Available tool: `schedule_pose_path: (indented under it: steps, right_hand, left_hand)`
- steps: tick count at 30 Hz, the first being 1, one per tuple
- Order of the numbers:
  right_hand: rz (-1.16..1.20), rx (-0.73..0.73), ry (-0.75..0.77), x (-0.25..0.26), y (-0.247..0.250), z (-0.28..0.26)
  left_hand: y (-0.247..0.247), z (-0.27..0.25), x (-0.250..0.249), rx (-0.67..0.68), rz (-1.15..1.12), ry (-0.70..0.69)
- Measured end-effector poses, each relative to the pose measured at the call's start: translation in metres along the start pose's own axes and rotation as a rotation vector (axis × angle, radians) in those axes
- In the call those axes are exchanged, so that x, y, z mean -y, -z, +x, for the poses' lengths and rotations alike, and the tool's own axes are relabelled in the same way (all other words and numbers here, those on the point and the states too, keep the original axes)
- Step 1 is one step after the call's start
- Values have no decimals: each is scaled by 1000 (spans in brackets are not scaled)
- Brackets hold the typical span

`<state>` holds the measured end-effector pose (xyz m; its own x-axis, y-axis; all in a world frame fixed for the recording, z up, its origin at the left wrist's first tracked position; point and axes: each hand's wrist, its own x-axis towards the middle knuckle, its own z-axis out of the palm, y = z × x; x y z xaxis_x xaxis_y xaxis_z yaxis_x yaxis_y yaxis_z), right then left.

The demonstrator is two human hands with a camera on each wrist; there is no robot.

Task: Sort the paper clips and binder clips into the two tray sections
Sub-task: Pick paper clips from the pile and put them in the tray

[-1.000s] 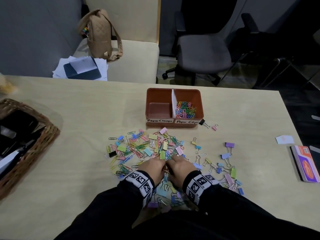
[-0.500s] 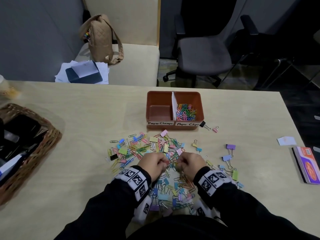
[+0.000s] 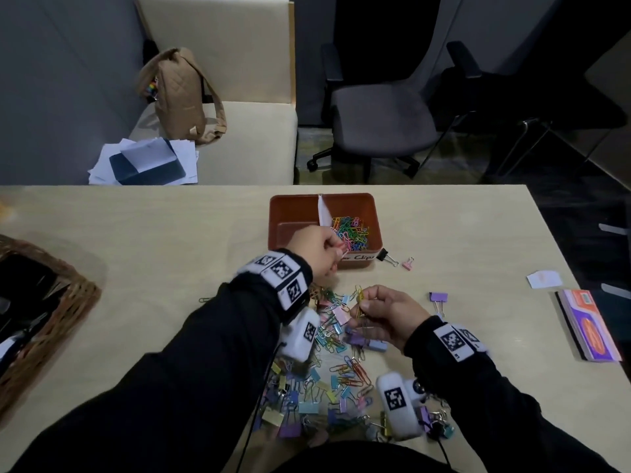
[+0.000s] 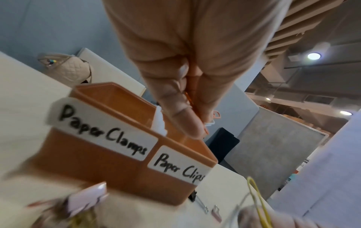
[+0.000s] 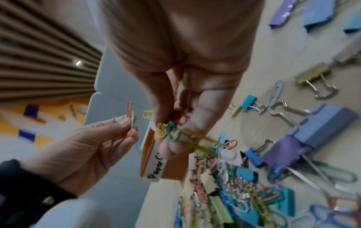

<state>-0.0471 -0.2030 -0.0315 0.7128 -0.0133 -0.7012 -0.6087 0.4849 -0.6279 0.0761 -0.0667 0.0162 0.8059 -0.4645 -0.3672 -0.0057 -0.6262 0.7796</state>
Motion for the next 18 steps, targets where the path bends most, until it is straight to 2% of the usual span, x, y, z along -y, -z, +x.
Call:
schedule_pose_path:
  steps: [3, 8, 12, 18]
  right_hand:
    - [144, 16, -1, 4, 4, -2]
    - [196, 4, -7, 13, 11, -3]
    - [273, -2, -28, 17, 14, -1]
    - [298, -103, -66, 19, 12, 8]
  left_hand:
    - [-2, 28, -10, -45, 72, -12]
    - [-5, 48, -12, -124, 212, -12]
    - [-4, 35, -4, -137, 205, -47]
    - [-5, -13, 24, -53, 143, -74]
